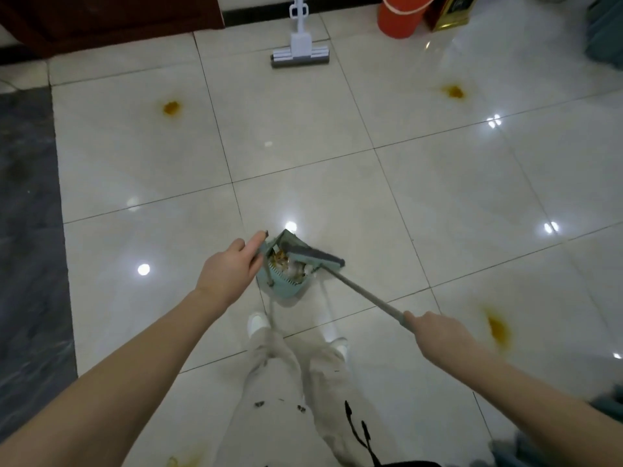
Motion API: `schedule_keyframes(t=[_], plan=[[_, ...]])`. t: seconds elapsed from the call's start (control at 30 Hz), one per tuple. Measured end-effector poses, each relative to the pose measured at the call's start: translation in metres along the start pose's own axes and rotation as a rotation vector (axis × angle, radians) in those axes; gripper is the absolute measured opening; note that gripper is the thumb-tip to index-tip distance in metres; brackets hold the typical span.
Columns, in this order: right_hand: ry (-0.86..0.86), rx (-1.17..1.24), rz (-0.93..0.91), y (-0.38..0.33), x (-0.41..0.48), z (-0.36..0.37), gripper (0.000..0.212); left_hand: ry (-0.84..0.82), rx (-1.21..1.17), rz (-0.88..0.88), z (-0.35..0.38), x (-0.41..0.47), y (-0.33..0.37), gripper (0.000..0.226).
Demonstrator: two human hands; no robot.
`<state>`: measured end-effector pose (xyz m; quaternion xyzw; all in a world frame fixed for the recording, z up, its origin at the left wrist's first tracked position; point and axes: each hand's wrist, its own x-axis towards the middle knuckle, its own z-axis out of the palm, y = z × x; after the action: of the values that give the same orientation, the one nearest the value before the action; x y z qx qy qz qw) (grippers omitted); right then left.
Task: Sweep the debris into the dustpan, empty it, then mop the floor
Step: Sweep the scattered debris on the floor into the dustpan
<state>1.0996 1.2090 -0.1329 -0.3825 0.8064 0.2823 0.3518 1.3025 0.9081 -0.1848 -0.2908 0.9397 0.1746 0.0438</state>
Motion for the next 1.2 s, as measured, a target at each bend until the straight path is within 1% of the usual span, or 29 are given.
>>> schedule_keyframes(t=[0.1, 0.17, 0.37, 0.47, 0.57, 0.63, 0.73, 0.8, 0.93, 1.07, 1.13, 1.2], plan=[[-0.007, -0.003, 0.054, 0.015, -0.009, -0.011, 0.041, 0.017, -0.008, 0.009, 0.0, -0.003, -0.006, 0.04], [-0.014, 0.002, 0.096, 0.027, -0.013, -0.018, 0.041, 0.012, -0.009, 0.009, -0.001, -0.008, -0.008, 0.037], [-0.031, 0.194, 0.162, 0.043, -0.027, -0.016, 0.037, 0.029, -0.027, 0.009, -0.007, -0.018, -0.014, 0.035], [-0.024, 0.316, 0.191, 0.043, -0.032, -0.018, 0.037, 0.065, -0.043, -0.036, -0.017, -0.019, -0.024, 0.034], [-0.009, 0.448, 0.234, 0.043, -0.036, -0.02, 0.044, 0.104, -0.075, -0.109, -0.031, -0.018, -0.042, 0.035], [-0.006, 0.503, 0.255, 0.041, -0.039, -0.022, 0.046, 0.121, -0.09, -0.151, -0.041, -0.015, -0.055, 0.036], [-0.011, 0.55, 0.27, 0.034, -0.041, -0.025, 0.043, 0.141, -0.1, -0.172, -0.056, -0.009, -0.072, 0.036], [-0.02, 0.572, 0.283, 0.028, -0.042, -0.028, 0.042, 0.149, -0.097, -0.156, -0.066, -0.002, -0.08, 0.036], [-0.074, 0.714, 0.34, 0.01, -0.036, -0.038, 0.038, 0.177, -0.089, -0.109, -0.087, 0.027, -0.092, 0.036], [-0.13, 0.913, 0.392, -0.011, -0.028, -0.054, 0.024, 0.159, -0.061, -0.053, -0.104, 0.059, -0.102, 0.036], [-0.15, 0.954, 0.416, -0.022, -0.019, -0.059, 0.017, 0.131, -0.03, -0.006, -0.109, 0.068, -0.109, 0.038], [-0.18, 0.99, 0.434, -0.033, -0.007, -0.064, 0.016, 0.102, -0.002, 0.031, -0.112, 0.075, -0.117, 0.039]])
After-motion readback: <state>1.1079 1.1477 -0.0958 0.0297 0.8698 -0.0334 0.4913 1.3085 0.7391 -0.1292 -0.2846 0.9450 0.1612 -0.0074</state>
